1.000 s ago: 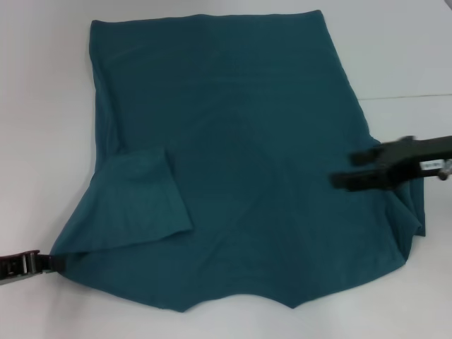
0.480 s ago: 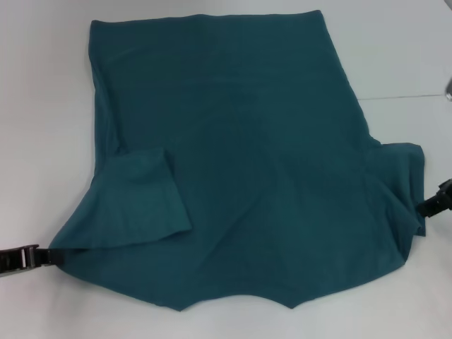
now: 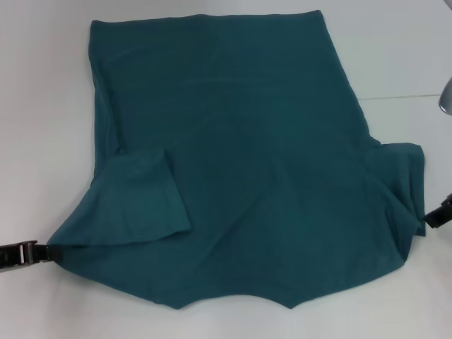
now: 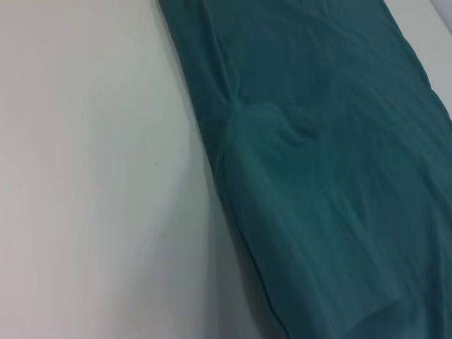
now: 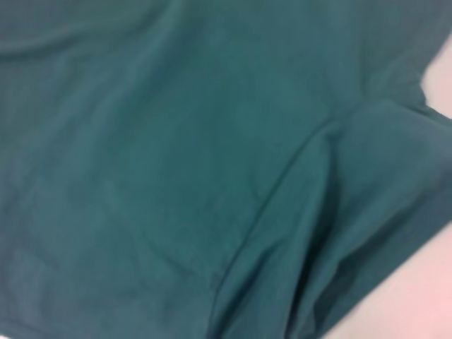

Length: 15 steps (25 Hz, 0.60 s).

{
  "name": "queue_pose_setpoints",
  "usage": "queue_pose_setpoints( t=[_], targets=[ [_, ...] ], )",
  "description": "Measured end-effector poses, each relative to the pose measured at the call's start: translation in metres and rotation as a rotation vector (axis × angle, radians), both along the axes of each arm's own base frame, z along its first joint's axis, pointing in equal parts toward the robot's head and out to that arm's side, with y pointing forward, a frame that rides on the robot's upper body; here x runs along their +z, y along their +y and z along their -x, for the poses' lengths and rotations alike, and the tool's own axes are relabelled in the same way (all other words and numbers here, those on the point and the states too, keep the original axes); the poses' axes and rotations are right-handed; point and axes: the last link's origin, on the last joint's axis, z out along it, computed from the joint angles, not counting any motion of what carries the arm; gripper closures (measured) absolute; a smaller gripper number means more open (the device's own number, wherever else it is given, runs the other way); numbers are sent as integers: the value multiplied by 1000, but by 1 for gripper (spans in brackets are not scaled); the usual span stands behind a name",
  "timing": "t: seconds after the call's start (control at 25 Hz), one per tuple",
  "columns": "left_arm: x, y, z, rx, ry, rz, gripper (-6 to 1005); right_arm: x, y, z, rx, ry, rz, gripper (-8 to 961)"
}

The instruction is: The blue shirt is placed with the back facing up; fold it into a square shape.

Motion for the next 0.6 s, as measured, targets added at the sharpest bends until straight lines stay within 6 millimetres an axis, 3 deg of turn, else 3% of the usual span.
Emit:
queue_pose_setpoints(
  t=[0.32,0.6],
  targets=[
    [2,3,-2,-3,1,-1,996,4,-8,-18,-33,-12,-16,289],
    [-1,7,-7,-14,-2,8,997,-7,-6,-27,-30,-27,-8,289]
  ],
)
